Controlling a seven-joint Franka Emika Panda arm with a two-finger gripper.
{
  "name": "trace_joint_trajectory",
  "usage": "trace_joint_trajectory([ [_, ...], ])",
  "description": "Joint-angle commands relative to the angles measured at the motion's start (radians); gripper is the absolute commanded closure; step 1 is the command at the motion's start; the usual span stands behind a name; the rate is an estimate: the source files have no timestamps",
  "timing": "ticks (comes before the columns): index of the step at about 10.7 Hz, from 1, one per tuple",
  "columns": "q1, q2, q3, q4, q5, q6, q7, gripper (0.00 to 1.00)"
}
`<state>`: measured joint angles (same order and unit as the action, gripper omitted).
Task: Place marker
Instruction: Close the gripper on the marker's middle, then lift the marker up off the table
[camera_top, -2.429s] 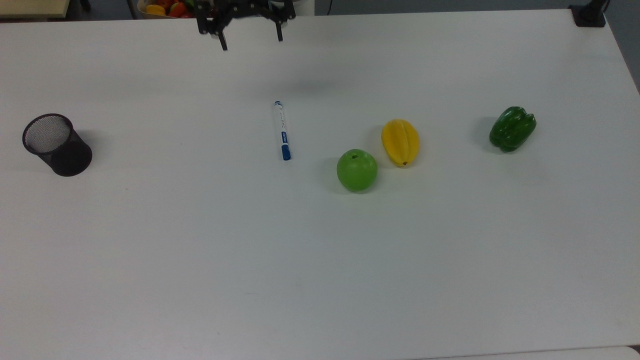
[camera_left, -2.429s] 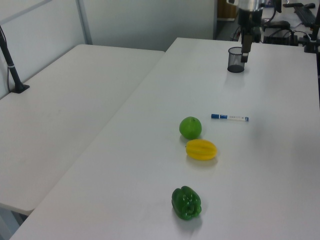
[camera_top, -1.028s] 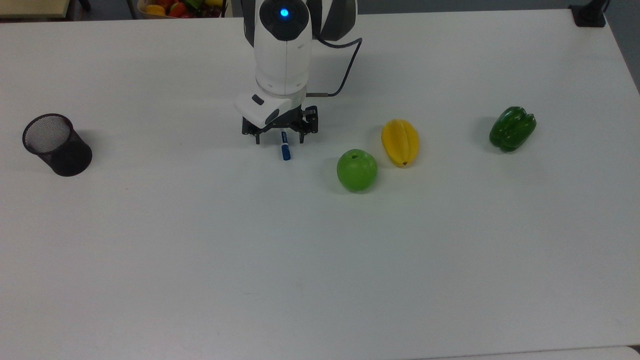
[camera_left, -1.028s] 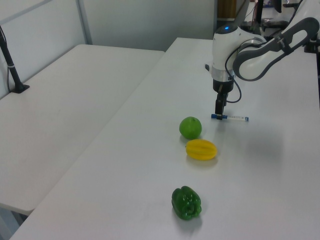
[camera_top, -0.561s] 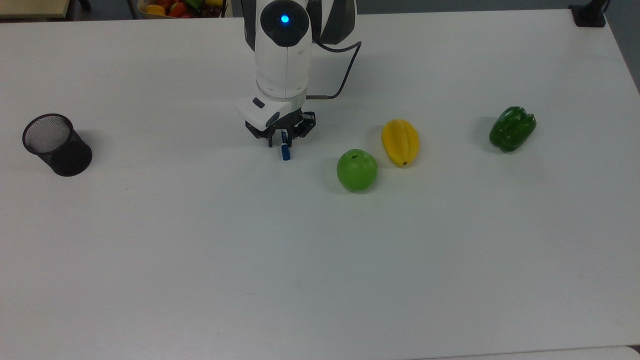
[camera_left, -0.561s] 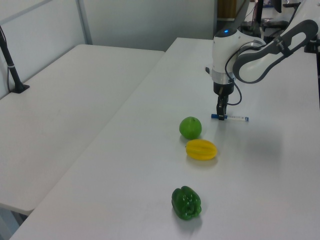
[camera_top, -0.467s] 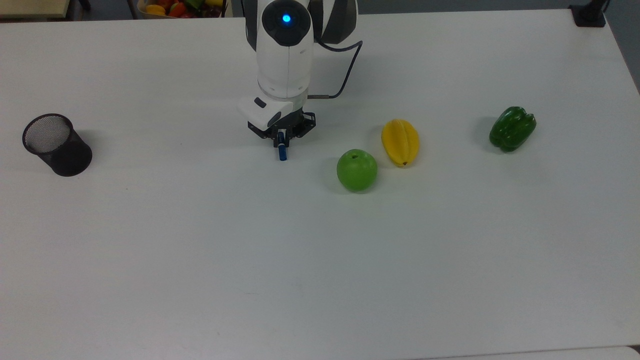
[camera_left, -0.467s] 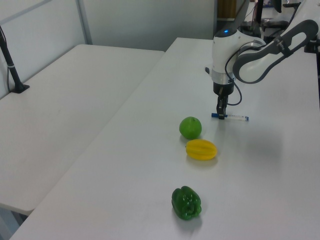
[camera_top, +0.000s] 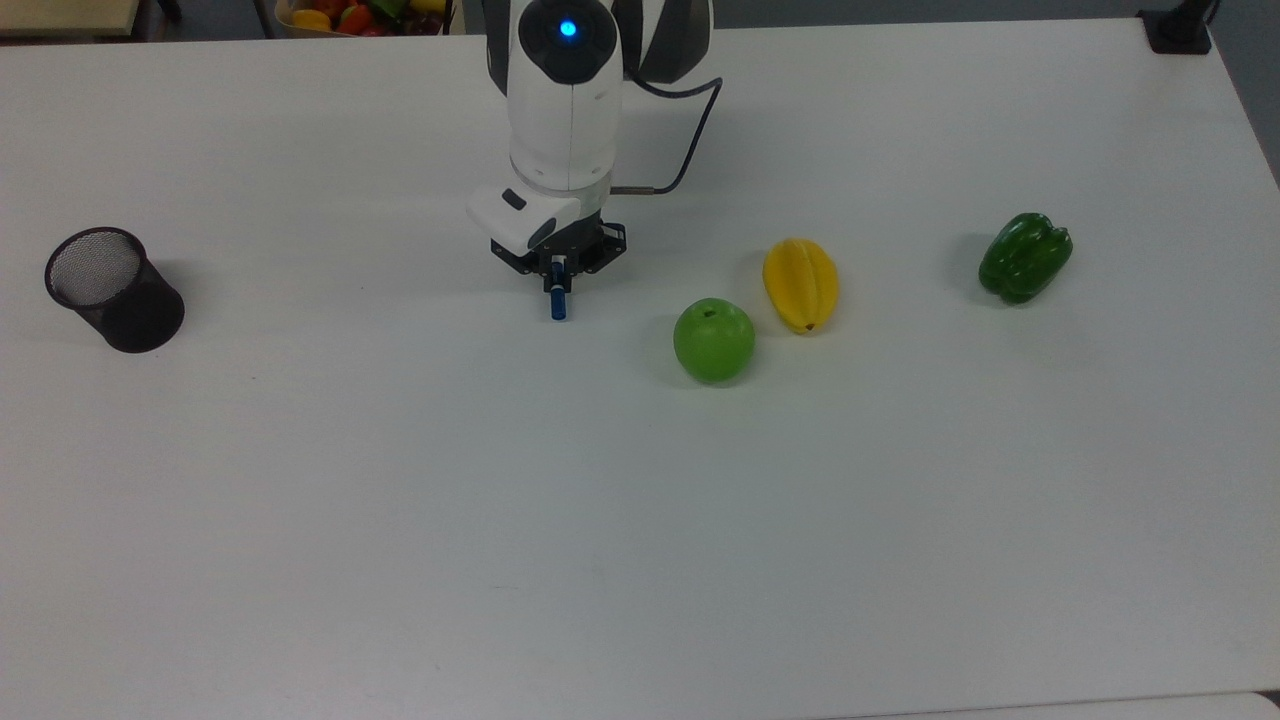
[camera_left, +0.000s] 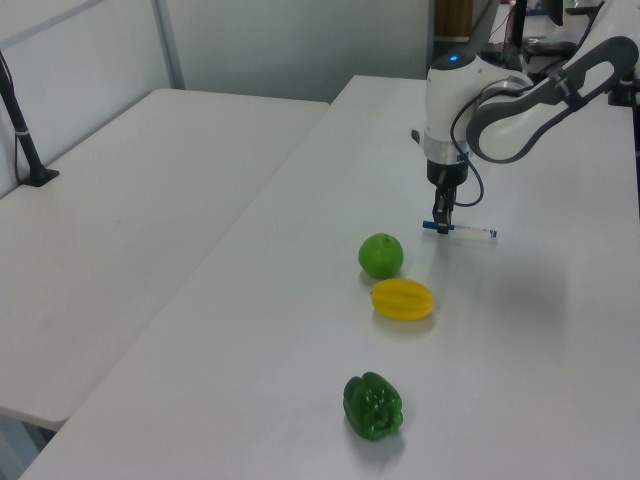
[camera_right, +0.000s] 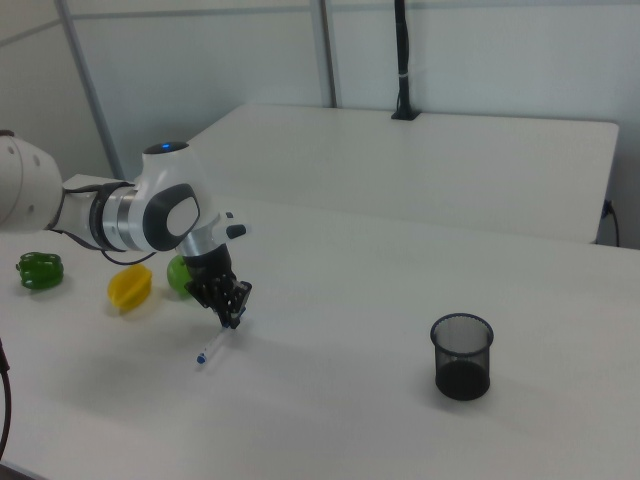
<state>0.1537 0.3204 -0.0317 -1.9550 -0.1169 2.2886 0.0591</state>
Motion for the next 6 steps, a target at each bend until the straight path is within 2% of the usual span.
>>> trace_joint_trajectory([
  [1, -0.009, -0.134, -0.004, -0.018, 0.012, -0.084, 0.022, 1.00],
  [6, -0.026, -0.266, -0.019, 0.143, 0.156, -0.409, 0.008, 1.00],
])
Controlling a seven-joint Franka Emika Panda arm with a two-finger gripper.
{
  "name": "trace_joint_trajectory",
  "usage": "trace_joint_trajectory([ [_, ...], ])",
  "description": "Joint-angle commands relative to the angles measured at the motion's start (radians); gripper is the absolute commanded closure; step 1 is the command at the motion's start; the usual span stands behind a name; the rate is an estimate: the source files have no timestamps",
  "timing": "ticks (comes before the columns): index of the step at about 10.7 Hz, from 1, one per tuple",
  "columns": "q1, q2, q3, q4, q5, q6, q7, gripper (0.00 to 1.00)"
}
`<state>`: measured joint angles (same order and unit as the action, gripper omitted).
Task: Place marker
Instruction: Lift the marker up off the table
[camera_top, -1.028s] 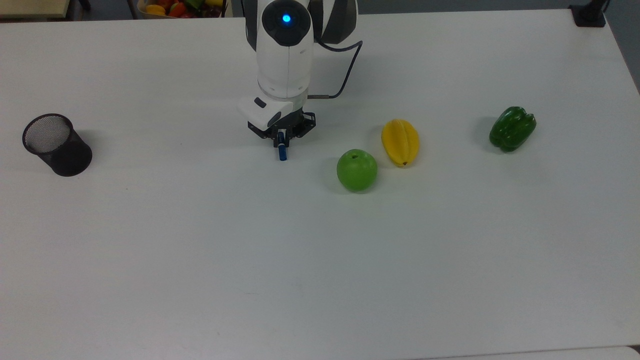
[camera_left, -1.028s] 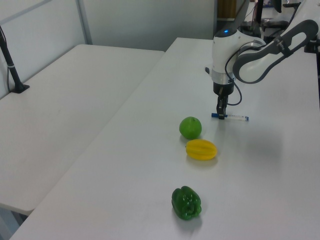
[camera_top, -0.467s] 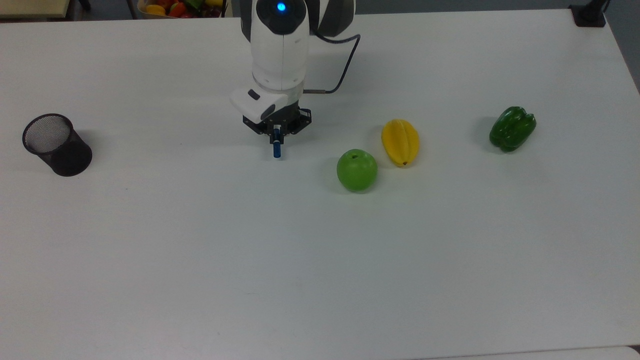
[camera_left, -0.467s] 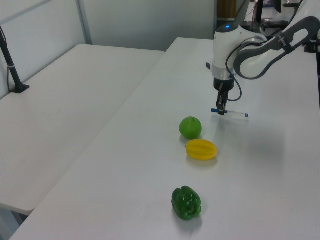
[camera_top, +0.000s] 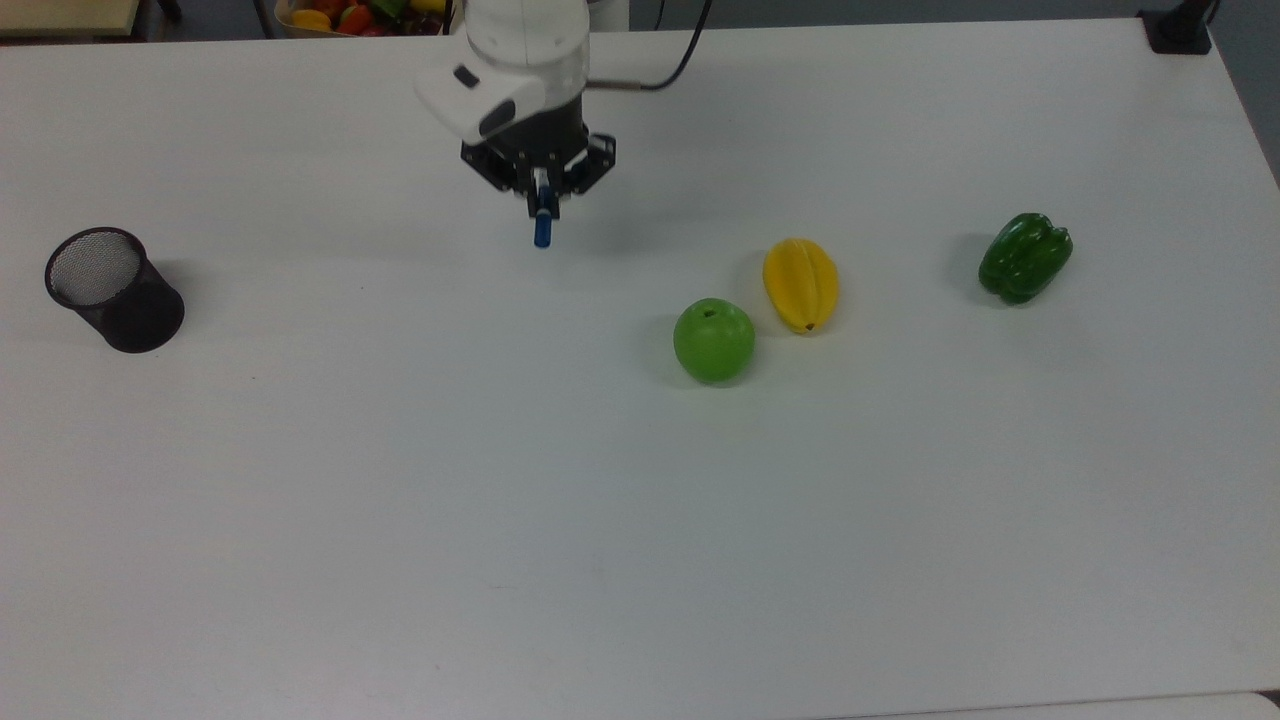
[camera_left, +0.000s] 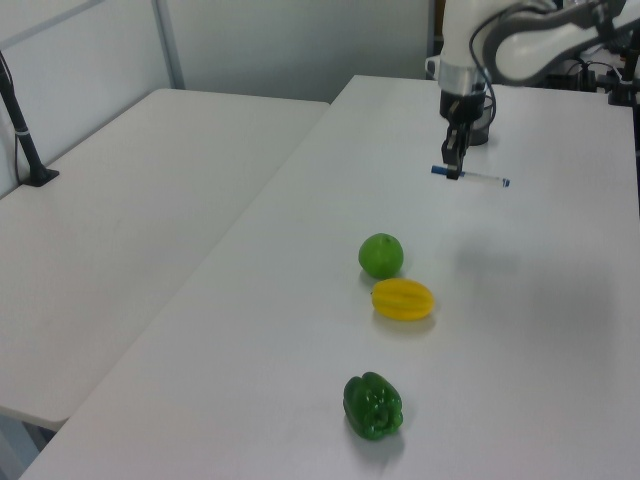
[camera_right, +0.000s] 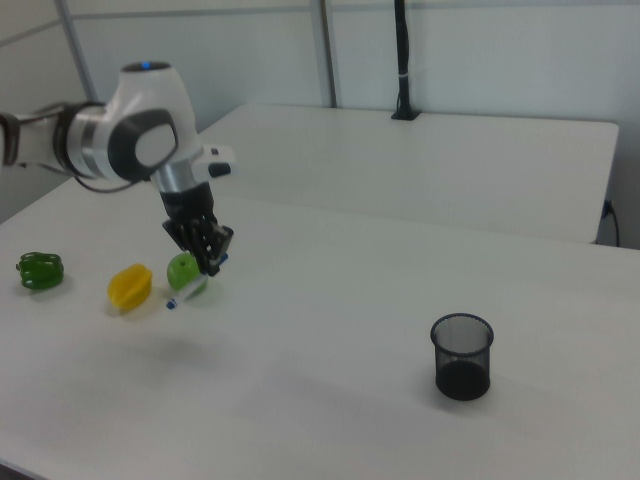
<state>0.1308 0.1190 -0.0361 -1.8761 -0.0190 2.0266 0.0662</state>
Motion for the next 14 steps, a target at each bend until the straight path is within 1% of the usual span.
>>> trace_joint_trajectory([
  [1, -0.003, -0.088, -0.025, 0.090, 0.068, -0.185, 0.001, 1.00],
  [3, -0.003, -0.125, -0.060, 0.138, 0.082, -0.256, -0.031, 1.00],
  [5, 0.001, -0.128, -0.117, 0.196, 0.106, -0.304, -0.089, 1.00],
  [6, 0.001, -0.128, -0.149, 0.212, 0.125, -0.312, -0.129, 1.00],
  [7, 0.001, -0.128, -0.204, 0.227, 0.143, -0.309, -0.199, 1.00],
  [9, -0.003, -0.124, -0.283, 0.239, 0.165, -0.289, -0.294, 1.00],
  [10, -0.003, -0.122, -0.321, 0.233, 0.165, -0.223, -0.334, 1.00],
  [11, -0.003, -0.117, -0.349, 0.227, 0.163, -0.159, -0.342, 1.00],
  [12, -0.014, -0.110, -0.372, 0.221, 0.165, -0.107, -0.344, 1.00],
  [14, -0.046, -0.096, -0.404, 0.178, 0.165, 0.036, -0.347, 1.00],
])
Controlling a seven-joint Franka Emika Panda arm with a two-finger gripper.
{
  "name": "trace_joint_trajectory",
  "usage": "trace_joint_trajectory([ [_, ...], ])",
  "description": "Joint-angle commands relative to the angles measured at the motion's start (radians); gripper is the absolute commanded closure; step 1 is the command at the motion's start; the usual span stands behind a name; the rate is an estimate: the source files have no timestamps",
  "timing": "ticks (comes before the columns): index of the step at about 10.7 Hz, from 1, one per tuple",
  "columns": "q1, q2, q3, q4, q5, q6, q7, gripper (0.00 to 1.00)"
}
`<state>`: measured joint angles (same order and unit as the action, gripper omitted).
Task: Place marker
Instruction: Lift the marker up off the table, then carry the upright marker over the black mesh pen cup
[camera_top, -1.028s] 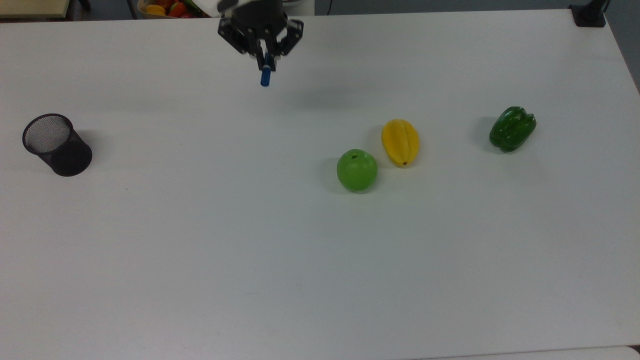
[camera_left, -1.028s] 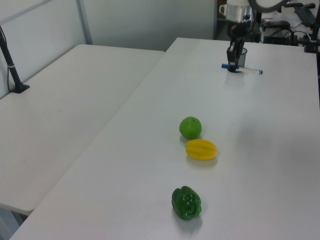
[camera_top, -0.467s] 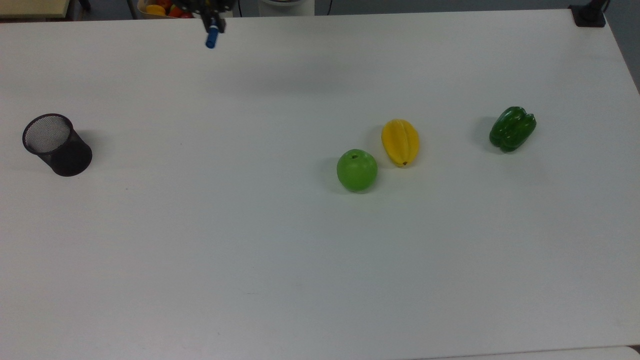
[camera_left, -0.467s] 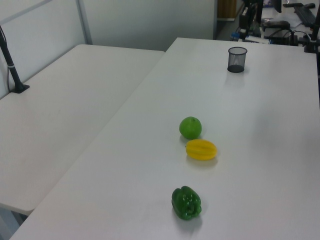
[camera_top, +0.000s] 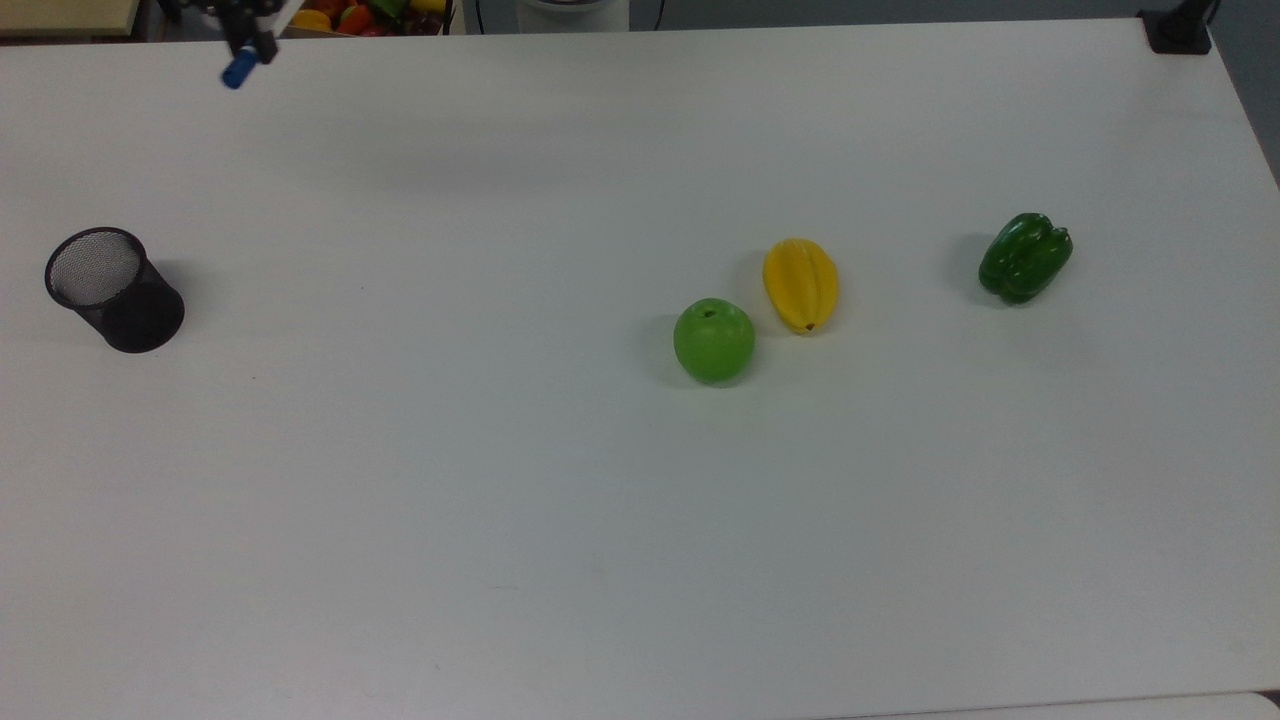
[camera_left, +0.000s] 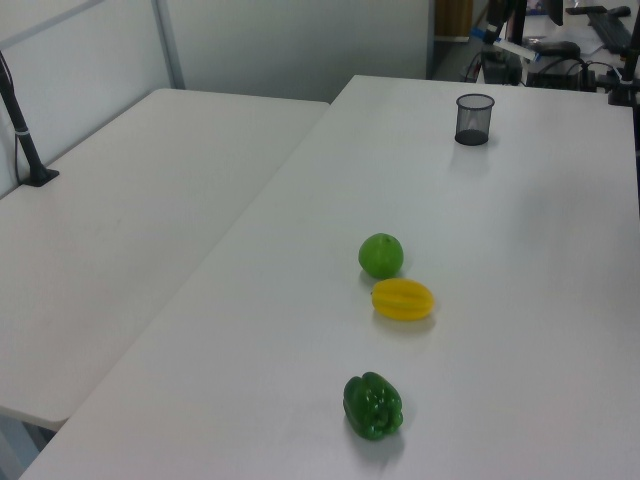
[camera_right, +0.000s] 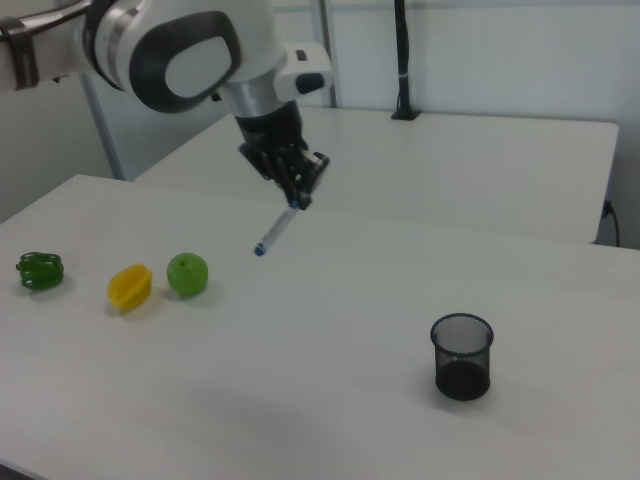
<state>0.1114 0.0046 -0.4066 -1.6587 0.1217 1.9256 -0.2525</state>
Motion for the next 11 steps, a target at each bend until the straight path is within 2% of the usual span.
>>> trace_joint_trajectory([
  [1, -0.042, 0.037, -0.049, -0.050, 0.024, 0.207, -0.028, 1.00],
  [3, -0.068, 0.092, -0.086, -0.061, 0.047, 0.356, -0.025, 1.00],
  [5, -0.114, 0.170, -0.089, -0.062, 0.143, 0.543, -0.025, 1.00],
  [9, -0.154, 0.291, -0.089, -0.067, 0.216, 0.829, -0.017, 1.00],
  [11, -0.156, 0.320, -0.086, -0.125, 0.233, 0.961, -0.019, 1.00],
])
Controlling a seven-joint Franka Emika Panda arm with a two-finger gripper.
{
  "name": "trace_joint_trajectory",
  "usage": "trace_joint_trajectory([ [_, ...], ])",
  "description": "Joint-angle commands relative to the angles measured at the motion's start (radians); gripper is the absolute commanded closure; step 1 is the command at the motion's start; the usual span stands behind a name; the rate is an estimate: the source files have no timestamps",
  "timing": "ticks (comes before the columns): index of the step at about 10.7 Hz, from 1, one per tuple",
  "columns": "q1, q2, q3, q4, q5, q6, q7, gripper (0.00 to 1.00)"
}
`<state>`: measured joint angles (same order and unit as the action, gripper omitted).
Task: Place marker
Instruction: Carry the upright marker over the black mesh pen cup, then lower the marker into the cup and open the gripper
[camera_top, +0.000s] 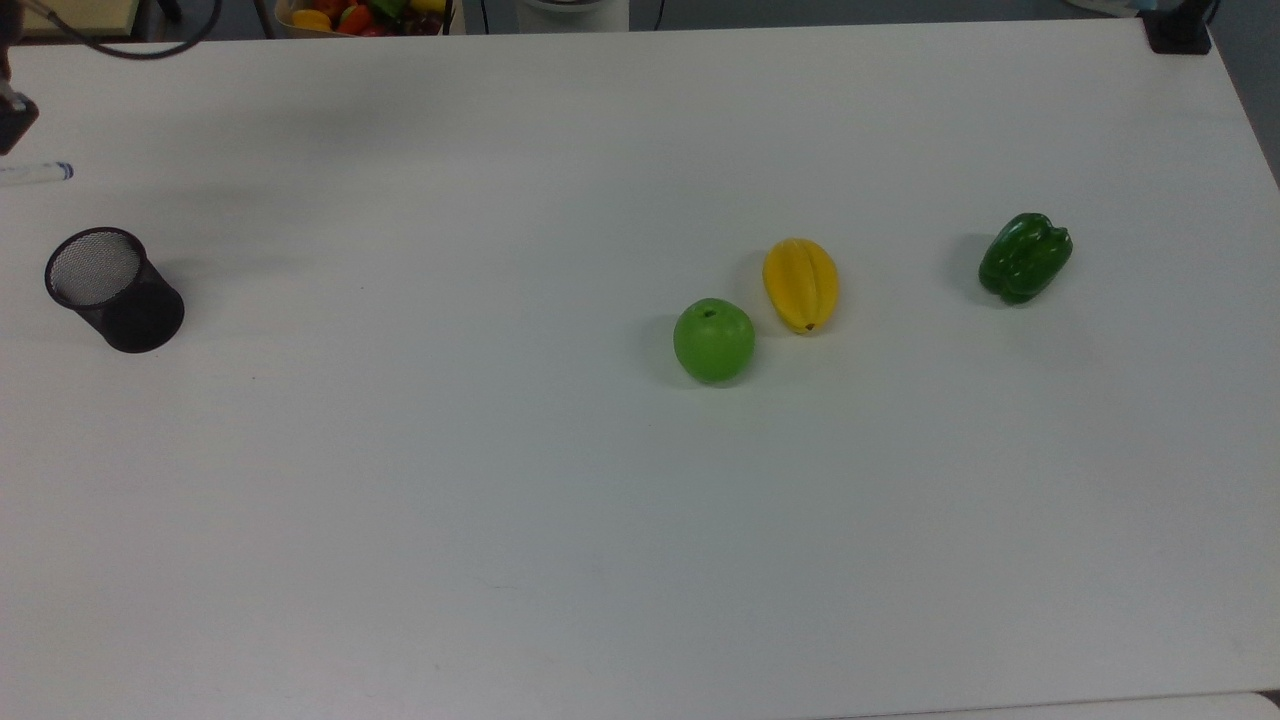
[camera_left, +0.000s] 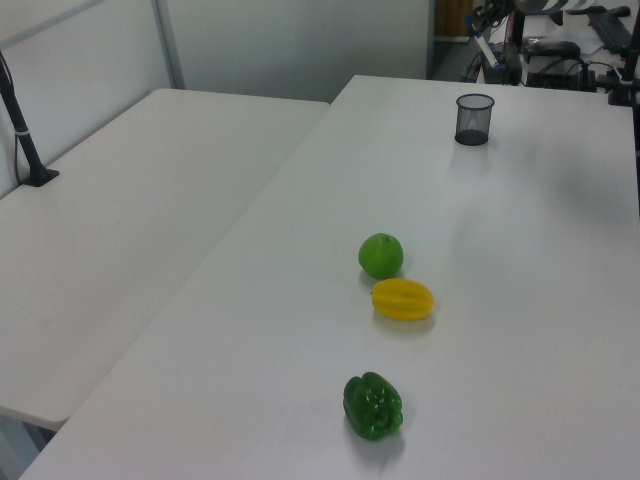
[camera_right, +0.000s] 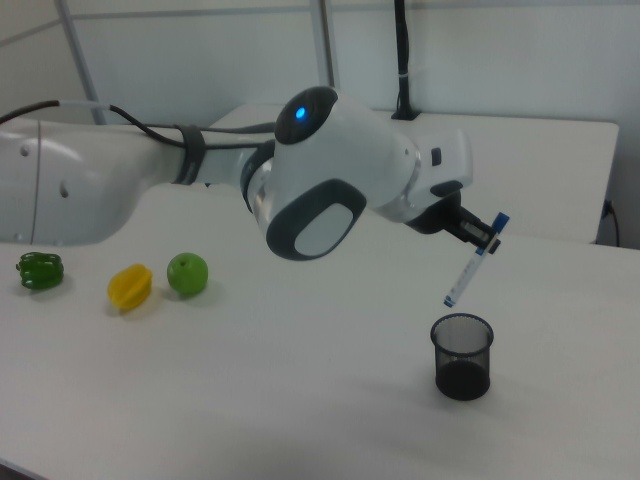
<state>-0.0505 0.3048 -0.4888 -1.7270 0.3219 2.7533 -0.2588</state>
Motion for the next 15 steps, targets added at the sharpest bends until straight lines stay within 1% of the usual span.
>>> trace_joint_trajectory([
  [1, 0.008, 0.036, 0.002, -0.090, 0.034, 0.202, -0.013, 1.00],
  [3, 0.014, 0.083, 0.012, -0.108, 0.035, 0.281, -0.008, 1.00],
  [5, 0.011, 0.117, 0.035, -0.108, 0.071, 0.337, -0.007, 1.00],
  [6, 0.009, 0.129, 0.048, -0.112, 0.077, 0.370, -0.007, 1.00],
  [9, 0.009, 0.135, 0.085, -0.149, 0.075, 0.387, -0.008, 1.00],
  [11, 0.012, 0.134, 0.094, -0.170, 0.075, 0.385, -0.017, 1.00],
  [12, 0.012, 0.134, 0.099, -0.172, 0.075, 0.384, -0.017, 0.77],
  [13, 0.011, 0.134, 0.099, -0.172, 0.075, 0.382, -0.017, 0.45],
  [14, 0.011, 0.131, 0.099, -0.172, 0.075, 0.382, -0.017, 0.23],
  [15, 0.011, 0.131, 0.099, -0.172, 0.075, 0.382, -0.010, 0.09],
])
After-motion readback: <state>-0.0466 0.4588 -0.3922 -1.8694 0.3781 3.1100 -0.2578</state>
